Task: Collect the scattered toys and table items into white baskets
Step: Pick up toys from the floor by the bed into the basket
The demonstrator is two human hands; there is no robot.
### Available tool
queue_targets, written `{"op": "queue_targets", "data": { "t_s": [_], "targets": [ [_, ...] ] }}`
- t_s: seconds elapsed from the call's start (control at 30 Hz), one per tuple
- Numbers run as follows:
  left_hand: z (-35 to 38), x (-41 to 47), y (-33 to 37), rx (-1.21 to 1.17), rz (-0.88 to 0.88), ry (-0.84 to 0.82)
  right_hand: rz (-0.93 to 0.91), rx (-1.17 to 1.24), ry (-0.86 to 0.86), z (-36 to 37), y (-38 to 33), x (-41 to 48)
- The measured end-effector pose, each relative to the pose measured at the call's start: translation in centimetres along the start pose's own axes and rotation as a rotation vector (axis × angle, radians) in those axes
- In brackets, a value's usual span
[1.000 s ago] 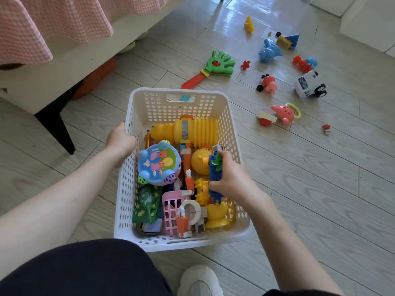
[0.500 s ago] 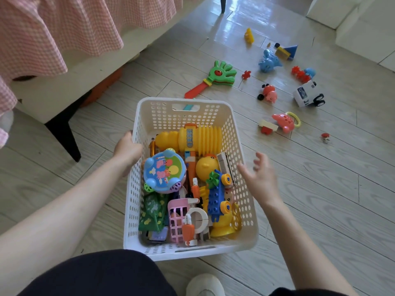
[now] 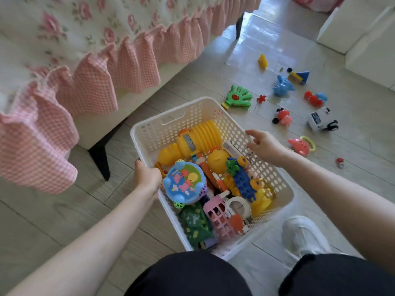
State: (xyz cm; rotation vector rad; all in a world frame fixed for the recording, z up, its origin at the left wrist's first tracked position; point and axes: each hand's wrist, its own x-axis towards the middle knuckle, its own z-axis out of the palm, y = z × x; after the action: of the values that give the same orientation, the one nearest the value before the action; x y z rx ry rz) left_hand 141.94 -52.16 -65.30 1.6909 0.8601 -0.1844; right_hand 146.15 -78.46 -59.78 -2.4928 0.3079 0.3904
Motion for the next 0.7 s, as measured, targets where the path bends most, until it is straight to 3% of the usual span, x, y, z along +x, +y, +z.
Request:
{"op": "queue_targets", "data": {
  "t_s": [0.47,0.7],
  "targets": [
    [4.0,2.4,1.5,0.074,-0.107,0.298,-0.306,0.094,-0.309,0.4,1.3,12.2],
    [4.8,-0.3,2.0,0.146,-0.165,0.341,-0.474,0.076,-0.463,-0.6,2.6,14.4]
  ]
}}
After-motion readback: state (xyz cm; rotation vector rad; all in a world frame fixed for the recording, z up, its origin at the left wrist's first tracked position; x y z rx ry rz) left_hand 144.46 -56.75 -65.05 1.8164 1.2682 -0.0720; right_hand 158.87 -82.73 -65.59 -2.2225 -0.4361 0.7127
